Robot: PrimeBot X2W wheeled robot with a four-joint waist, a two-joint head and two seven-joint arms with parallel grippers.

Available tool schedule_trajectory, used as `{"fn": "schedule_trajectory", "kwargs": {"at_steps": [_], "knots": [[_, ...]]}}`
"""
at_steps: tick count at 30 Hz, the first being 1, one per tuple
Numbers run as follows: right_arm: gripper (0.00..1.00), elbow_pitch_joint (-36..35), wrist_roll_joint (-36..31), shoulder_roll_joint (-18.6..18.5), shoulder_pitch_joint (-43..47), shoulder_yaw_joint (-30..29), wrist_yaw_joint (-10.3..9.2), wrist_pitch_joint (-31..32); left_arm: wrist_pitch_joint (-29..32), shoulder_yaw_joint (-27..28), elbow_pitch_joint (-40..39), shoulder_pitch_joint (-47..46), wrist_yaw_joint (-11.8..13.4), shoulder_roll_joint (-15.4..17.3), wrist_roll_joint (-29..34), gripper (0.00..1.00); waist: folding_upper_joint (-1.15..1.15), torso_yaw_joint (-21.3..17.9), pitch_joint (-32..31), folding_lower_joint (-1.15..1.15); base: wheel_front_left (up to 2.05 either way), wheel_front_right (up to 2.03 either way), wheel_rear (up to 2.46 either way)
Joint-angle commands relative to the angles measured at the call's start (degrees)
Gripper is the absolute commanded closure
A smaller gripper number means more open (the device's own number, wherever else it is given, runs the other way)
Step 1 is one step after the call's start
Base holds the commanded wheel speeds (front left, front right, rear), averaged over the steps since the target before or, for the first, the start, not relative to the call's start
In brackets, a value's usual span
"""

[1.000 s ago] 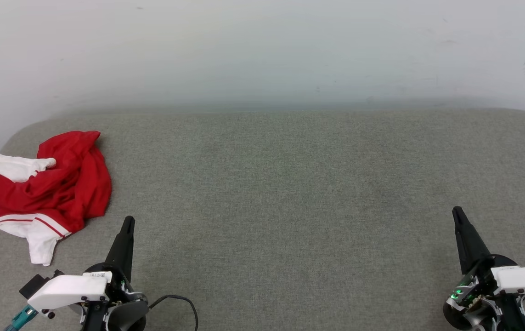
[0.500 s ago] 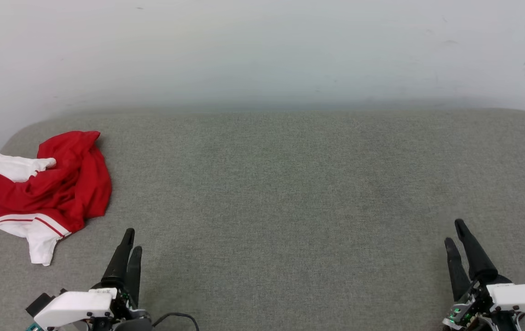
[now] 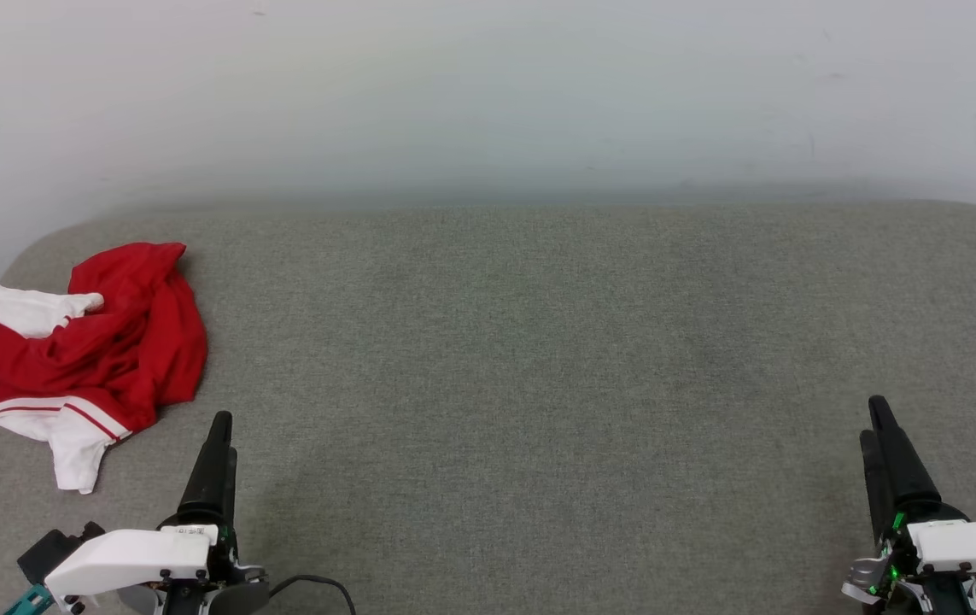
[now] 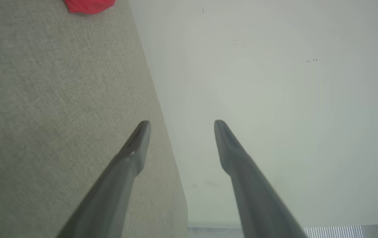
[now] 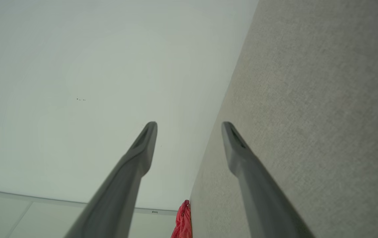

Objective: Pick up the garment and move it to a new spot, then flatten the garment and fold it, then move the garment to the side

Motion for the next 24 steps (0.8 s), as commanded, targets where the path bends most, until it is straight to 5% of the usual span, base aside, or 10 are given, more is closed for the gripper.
{"fn": "schedule_trajectory", "kwargs": {"at_steps": [1, 24], "knots": [[0.00, -1.92, -2.55, -0.05, -0.39, -0.44, 0.00, -0.69, -0.75, 0.19, -1.90, -0.92, 0.50, 0.10, 2.35, 0.00, 0.00, 0.01, 0.02, 0.00, 0.00, 0.00, 0.00], [0.00, -10.81, -33.64, -0.03, 1.78, 2.20, 0.00, -5.96, -6.01, -4.21, -8.59, 0.58, 8.45, 0.14, 30.69, 0.00, 0.00, 0.11, 0.22, 0.00, 0.00, 0.00, 0.00]]}}
